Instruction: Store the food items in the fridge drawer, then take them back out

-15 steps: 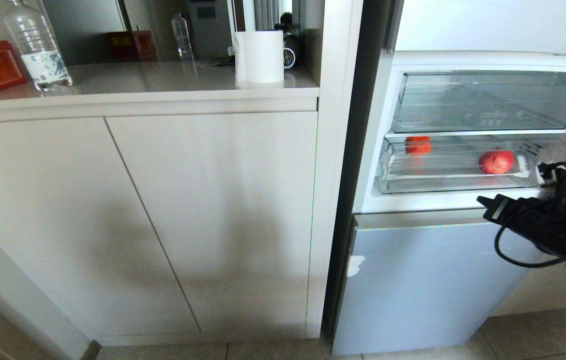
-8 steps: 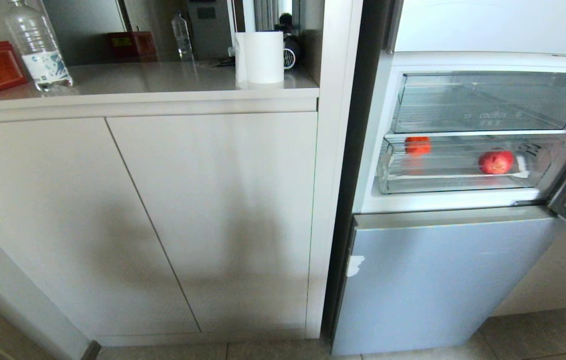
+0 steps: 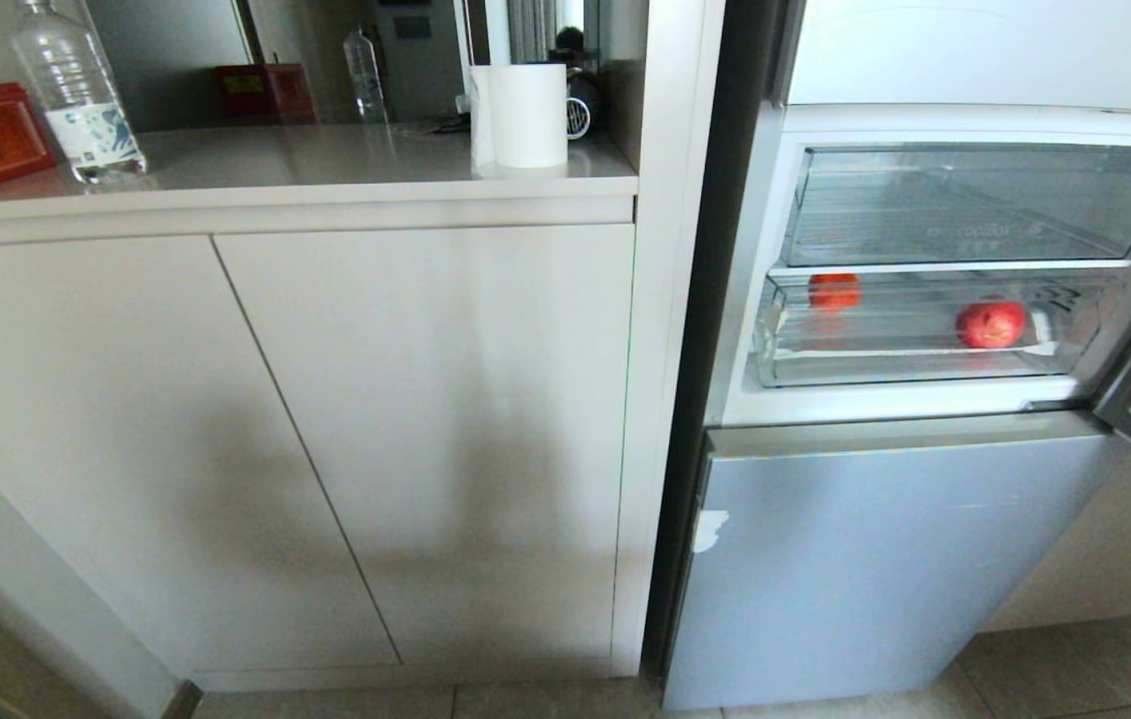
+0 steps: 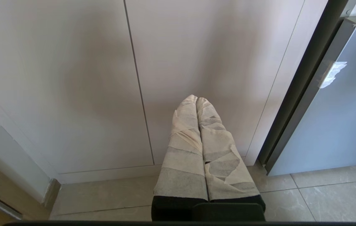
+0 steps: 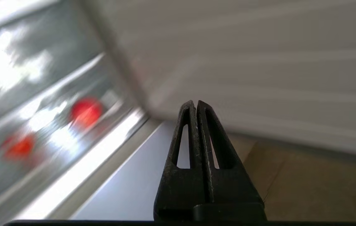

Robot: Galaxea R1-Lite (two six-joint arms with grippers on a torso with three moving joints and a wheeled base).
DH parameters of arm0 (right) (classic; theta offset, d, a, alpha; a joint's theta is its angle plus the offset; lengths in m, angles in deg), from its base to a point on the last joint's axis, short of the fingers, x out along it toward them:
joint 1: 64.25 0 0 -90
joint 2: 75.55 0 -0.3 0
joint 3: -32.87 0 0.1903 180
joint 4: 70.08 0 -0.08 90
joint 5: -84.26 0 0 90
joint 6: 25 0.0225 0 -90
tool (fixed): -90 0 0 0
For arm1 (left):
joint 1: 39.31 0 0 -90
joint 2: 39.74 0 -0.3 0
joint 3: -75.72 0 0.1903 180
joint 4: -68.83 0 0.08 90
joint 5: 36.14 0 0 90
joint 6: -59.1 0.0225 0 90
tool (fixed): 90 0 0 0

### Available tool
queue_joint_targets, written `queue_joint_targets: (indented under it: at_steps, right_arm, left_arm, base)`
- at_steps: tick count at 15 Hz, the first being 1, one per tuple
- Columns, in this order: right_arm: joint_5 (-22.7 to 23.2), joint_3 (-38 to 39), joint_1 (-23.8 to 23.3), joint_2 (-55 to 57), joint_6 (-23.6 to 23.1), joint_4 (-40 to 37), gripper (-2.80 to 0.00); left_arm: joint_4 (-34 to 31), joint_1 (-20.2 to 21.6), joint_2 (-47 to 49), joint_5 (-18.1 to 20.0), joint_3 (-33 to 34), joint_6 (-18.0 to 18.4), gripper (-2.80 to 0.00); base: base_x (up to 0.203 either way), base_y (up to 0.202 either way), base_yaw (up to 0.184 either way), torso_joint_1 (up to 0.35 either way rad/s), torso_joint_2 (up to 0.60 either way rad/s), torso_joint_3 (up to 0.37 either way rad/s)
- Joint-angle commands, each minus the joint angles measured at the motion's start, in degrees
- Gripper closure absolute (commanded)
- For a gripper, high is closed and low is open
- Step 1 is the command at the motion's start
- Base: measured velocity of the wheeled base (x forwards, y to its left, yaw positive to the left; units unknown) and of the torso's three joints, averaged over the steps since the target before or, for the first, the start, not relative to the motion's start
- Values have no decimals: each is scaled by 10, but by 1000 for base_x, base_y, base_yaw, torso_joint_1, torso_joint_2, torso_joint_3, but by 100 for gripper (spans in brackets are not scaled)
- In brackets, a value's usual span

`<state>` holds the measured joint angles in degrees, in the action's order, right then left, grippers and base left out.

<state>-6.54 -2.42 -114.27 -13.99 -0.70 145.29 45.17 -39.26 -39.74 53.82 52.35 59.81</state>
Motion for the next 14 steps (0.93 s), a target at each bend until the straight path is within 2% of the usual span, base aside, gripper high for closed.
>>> queue_joint_targets:
  at_steps: [1, 4, 5, 6, 7, 8, 14]
  right_arm:
    - [62, -22, -180, -12, 44, 4, 0]
    - [190, -58, -416, -14, 145, 5, 0]
    - [245, -67, -479, -14, 177, 6, 0]
    - [302, -74, -519, -16, 206, 12, 0]
    - [336, -72, -535, -19, 227, 34, 0]
    - [343, -63, -536, -20, 229, 52, 0]
    - [345, -55, -540, -14, 216, 66, 0]
  left_arm:
    - [0, 0, 1, -1, 0, 0, 0]
    - [0, 0, 1, -1, 0, 0, 0]
    - [0, 0, 1, -1, 0, 0, 0]
    - [0, 0, 1, -1, 0, 0, 0]
    - [-1, 0, 1, -1, 0, 1, 0]
    - [0, 0, 1, 0, 0, 0, 0]
    - [0, 0, 1, -1, 0, 0, 0]
  base:
    - [0, 0, 0, 0, 0, 0]
    - [0, 0, 0, 0, 0, 0]
    - [0, 0, 0, 0, 0, 0]
    - [0, 0, 0, 0, 0, 0]
    - [0, 0, 0, 0, 0, 0]
    - [0, 0, 0, 0, 0, 0]
    - [0, 0, -18, 1, 1, 0]
